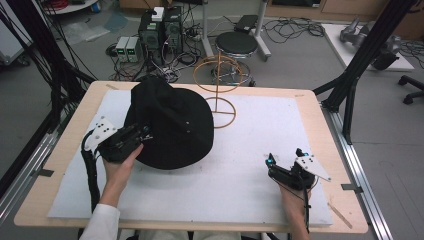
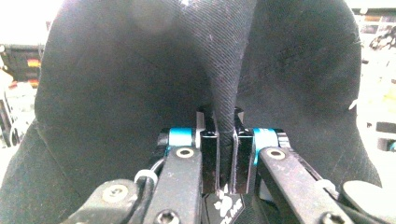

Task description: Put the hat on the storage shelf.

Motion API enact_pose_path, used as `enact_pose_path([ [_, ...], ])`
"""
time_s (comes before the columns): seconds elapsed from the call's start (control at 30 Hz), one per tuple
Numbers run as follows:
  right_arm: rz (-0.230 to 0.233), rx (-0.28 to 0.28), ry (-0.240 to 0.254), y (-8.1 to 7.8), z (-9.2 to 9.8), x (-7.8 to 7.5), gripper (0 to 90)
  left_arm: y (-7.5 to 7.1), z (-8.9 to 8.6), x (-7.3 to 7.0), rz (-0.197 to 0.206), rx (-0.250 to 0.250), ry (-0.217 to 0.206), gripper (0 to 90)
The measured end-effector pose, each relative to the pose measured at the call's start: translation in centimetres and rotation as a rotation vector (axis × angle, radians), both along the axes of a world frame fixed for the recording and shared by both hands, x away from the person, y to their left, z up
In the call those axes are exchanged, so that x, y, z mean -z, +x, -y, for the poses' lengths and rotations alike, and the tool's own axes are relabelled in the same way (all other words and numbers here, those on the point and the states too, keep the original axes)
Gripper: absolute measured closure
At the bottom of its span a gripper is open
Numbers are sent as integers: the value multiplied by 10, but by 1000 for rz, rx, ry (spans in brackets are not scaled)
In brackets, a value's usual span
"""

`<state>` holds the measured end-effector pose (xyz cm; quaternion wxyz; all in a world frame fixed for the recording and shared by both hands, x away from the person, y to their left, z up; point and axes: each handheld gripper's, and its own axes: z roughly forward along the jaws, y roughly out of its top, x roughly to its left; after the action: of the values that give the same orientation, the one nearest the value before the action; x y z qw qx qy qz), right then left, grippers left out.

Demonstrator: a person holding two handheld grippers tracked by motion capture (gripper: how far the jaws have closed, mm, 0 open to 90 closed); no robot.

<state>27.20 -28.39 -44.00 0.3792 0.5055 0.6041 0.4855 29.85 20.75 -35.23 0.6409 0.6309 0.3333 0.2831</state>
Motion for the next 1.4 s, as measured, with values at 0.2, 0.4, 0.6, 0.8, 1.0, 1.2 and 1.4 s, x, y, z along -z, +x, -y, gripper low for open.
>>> enact_pose_path([
  [0.2,0,2,5,-1,0,-1,19,-3,1,-12,68,-22,-27,856],
  [0.4,-1,-1,5,-1,0,-1,19,-3,0,-20,115,-28,-66,857],
  [0.6,4,-1,10,-1,1,-1,19,-4,1,-27,133,-30,-100,856],
  [0.8,14,5,25,-2,4,-3,19,2,8,-45,157,-23,-103,857],
  [1.0,22,12,37,-2,8,-3,19,16,19,-58,164,-18,-108,857],
  [1.2,24,18,46,-3,9,-4,19,39,37,-64,164,-11,-86,857],
  [1.4,25,20,47,-3,9,-4,19,56,60,-71,163,21,-54,857],
])
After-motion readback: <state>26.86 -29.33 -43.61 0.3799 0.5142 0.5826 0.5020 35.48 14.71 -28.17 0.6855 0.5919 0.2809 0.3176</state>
